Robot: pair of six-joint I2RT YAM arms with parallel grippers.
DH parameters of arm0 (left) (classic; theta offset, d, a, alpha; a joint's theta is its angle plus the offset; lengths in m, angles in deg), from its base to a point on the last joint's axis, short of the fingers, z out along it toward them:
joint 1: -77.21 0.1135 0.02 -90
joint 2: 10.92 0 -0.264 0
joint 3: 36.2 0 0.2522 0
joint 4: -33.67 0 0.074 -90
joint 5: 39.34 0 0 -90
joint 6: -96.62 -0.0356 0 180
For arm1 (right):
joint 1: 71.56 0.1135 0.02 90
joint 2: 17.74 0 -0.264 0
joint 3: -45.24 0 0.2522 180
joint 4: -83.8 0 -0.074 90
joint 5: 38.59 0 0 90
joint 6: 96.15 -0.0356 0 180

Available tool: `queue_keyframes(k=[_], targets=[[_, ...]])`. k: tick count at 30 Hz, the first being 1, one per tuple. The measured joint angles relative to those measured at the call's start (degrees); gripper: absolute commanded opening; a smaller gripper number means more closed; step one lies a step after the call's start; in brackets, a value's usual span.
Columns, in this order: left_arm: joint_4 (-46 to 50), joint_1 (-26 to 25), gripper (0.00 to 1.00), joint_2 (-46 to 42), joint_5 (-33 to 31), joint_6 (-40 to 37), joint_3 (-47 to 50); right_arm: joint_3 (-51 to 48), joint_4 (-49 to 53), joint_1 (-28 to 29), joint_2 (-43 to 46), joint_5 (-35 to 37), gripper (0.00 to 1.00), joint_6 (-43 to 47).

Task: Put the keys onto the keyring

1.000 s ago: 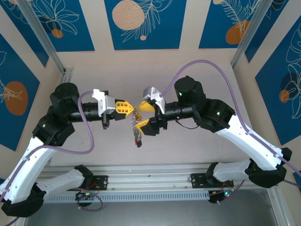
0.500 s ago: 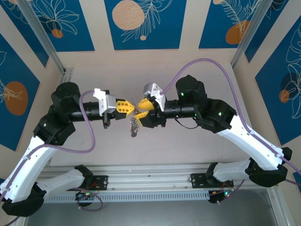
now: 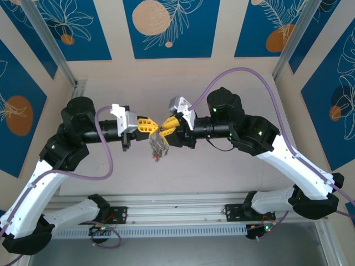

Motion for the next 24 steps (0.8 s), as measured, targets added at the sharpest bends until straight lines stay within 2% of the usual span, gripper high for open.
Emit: queue_keyframes(k=[3,6,8,12,15,20,24], targets=[[0.00,0.02,0.00,0.00,-0.02,-0.02,0.00,-0.02,0.44,0.00,0.11,0.76,0.30,0.00],[-0.02,0.02,0.00,-0.02,0.02,-0.02,0.00,-0.55,0.31,-0.04,0.72,0.85,0.43,-0.39],[-0.04,0.02,0.00,-0.02,0.04,-0.02,0.00,-1.55,0.20,-0.17,1.60,0.57,0.44,-0.39],[-0.04,0.02,0.00,-0.02,0.07,-0.02,0.00,-2.16,0.00,-0.57,2.49,0.00,0.34,-0.22],[-0.02,0.02,0.00,0.00,0.04,-0.02,0.00,-2.19,-0.26,-0.94,2.62,-0.31,0.30,-0.66],[-0.04,0.02,0.00,0.00,0.07,-0.02,0.00,-2.19,-0.26,-1.20,2.69,-0.46,0.25,-0.83],[-0.04,0.02,0.00,-0.02,0.31,-0.02,0.00,-2.14,-0.28,-1.29,2.25,-0.63,0.26,-0.85]])
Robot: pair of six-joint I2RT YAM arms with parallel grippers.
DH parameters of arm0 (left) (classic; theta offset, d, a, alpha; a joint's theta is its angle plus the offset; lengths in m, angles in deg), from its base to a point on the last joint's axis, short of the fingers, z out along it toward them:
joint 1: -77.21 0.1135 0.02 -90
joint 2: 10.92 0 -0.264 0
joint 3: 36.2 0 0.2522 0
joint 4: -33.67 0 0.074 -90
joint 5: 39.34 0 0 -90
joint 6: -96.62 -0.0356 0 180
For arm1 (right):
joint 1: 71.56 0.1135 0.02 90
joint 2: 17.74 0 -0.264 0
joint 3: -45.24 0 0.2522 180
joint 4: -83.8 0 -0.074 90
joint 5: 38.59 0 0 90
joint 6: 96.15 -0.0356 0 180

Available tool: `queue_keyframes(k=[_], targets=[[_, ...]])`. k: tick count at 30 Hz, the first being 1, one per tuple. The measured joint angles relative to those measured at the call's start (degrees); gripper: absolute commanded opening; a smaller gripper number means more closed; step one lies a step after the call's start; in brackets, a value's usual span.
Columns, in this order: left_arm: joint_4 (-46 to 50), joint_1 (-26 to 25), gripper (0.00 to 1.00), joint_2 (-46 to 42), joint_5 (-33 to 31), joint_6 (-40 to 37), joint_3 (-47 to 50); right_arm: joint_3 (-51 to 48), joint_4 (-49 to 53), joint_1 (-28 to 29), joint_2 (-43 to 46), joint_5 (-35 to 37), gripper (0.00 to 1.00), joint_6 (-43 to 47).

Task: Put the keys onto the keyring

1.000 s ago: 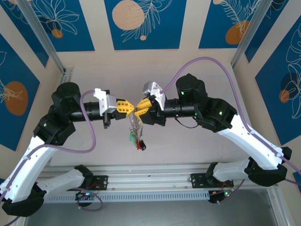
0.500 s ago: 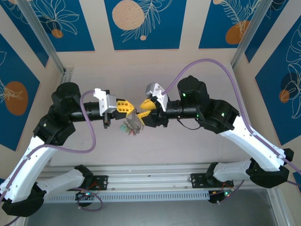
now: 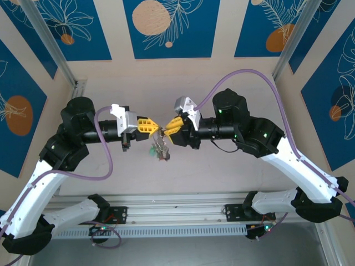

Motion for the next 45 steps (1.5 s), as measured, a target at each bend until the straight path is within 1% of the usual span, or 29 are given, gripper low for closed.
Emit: queue_keyframes(k=[5,10,14,17,21,29,32,34,38,45], targets=[[0.00,0.02,0.00,0.00,-0.02,0.00,0.02,0.72,0.00,-0.26,-1.68,-1.14,0.24,0.02],[0.02,0.04,0.00,0.00,-0.07,0.00,0.22,1.22,0.24,-0.50,-1.97,-1.46,0.13,0.28],[0.00,0.15,0.00,-0.04,-0.35,-0.02,0.22,3.08,2.21,-0.13,-2.73,-0.50,0.07,1.18],[-0.07,0.17,0.00,-0.11,-0.74,-0.02,0.22,6.08,5.22,1.55,-3.98,2.82,0.06,3.02],[-0.31,0.26,0.00,-0.57,-0.72,-0.04,0.22,10.71,9.40,5.35,-5.66,9.55,0.06,6.67],[-0.02,0.26,0.00,-1.77,-0.94,-1.44,0.20,19.58,15.61,16.04,-10.19,29.79,0.03,16.28],[0.13,0.33,0.00,-1.79,-1.49,-1.53,0.22,21.99,17.29,18.56,-11.98,36.70,0.03,19.21],[-0.11,0.42,0.00,-1.92,-1.84,-1.53,0.46,23.17,18.12,18.78,-12.72,38.01,0.02,19.87],[-1.05,0.42,0.00,-2.43,-1.75,-1.05,0.98,22.95,18.12,18.69,-12.52,37.97,0.01,19.87],[-3.37,0.48,0.00,-2.62,-0.68,3.41,1.25,17.55,13.03,18.43,-9.22,37.94,0.00,20.46]])
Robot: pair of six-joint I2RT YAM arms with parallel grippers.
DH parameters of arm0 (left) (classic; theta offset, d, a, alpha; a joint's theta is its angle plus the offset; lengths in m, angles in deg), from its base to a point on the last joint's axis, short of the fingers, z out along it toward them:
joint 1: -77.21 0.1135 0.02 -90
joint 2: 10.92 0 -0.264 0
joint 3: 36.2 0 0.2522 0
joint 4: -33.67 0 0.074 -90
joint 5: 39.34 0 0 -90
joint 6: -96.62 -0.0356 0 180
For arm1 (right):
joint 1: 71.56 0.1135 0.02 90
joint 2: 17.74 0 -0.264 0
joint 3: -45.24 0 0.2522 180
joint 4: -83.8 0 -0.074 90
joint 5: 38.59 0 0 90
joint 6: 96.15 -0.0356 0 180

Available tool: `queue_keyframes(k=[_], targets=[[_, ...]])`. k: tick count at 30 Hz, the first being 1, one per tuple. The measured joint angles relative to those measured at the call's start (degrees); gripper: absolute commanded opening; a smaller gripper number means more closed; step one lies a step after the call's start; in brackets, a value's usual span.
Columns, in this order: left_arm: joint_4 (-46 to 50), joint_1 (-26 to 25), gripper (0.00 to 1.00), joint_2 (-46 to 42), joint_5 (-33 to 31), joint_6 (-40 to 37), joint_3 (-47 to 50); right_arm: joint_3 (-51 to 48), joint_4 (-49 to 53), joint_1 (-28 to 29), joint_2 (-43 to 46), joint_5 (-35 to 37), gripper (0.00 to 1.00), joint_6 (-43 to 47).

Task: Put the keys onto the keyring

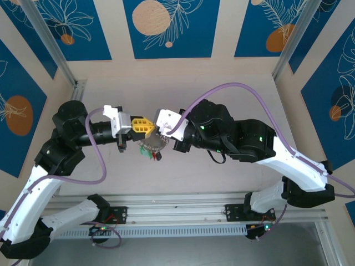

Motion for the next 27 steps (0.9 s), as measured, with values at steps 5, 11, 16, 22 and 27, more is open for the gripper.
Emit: queue_keyframes(k=[5,11,16,22,27], targets=[[-2.19,0.04,0.00,-0.02,0.20,2.49,-0.02,-0.22,-1.92,-0.70,0.68,-0.83,0.00,-0.57],[-4.22,0.04,0.00,-0.04,0.17,2.21,-0.02,5.62,2.25,-1.77,-0.79,-5.79,0.05,-4.15],[-5.81,0.04,0.00,-0.15,0.20,1.03,-0.02,11.43,5.81,-3.08,-2.32,-11.89,0.06,-8.22],[-5.64,0.02,0.00,-0.09,0.42,0.59,0.11,11.13,5.97,-3.74,-2.01,-13.11,0.05,-10.03],[-4.00,0.04,0.00,-0.15,0.26,0.11,0.48,7.87,4.35,-1.31,-1.11,-7.37,0.03,-8.11]])
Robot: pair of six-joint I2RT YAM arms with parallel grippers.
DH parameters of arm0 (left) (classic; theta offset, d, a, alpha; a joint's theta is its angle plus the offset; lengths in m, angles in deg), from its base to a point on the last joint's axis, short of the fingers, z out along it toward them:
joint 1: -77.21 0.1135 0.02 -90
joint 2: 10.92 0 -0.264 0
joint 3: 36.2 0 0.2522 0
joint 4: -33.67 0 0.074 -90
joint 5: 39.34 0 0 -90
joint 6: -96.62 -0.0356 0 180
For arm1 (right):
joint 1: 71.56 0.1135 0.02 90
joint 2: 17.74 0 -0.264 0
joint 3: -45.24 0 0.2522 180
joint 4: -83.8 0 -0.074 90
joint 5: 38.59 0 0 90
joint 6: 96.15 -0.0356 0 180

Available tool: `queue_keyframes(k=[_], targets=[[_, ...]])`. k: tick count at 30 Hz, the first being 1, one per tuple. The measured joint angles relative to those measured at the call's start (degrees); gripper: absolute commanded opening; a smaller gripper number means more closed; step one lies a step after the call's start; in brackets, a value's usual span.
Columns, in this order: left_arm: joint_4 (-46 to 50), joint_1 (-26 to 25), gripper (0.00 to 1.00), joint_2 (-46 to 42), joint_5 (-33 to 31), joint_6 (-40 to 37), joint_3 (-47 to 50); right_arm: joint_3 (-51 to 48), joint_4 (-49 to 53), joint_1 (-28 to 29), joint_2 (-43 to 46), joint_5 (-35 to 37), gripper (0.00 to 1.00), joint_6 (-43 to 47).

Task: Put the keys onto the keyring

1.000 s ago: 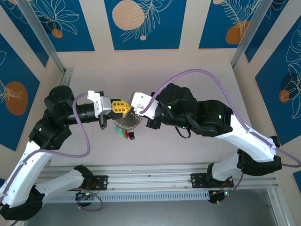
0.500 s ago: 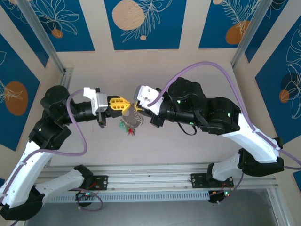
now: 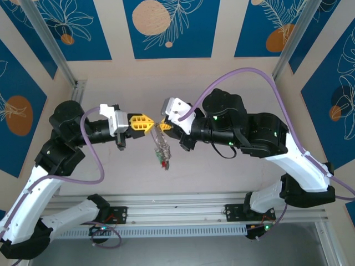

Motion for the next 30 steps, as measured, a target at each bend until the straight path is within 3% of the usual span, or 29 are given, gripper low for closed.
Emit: queue_keyframes(k=[5,11,17,30], targets=[[1.86,-0.02,0.00,-0.02,0.15,-0.81,0.04,-5.97,-5.42,2.80,2.97,3.48,0.04,3.10],[0.74,-0.17,0.00,-0.37,1.70,-1.31,0.04,-14.64,-14.38,-0.02,8.72,-5.14,0.03,1.33],[-0.17,-0.17,0.00,-0.33,2.10,-1.44,0.04,-13.51,-13.90,-0.63,7.91,-4.96,0.01,-0.07],[2.71,0.37,0.00,-1.18,-5.31,-3.28,-0.07,2.01,-2.60,5.70,-3.39,12.17,0.08,4.63]])
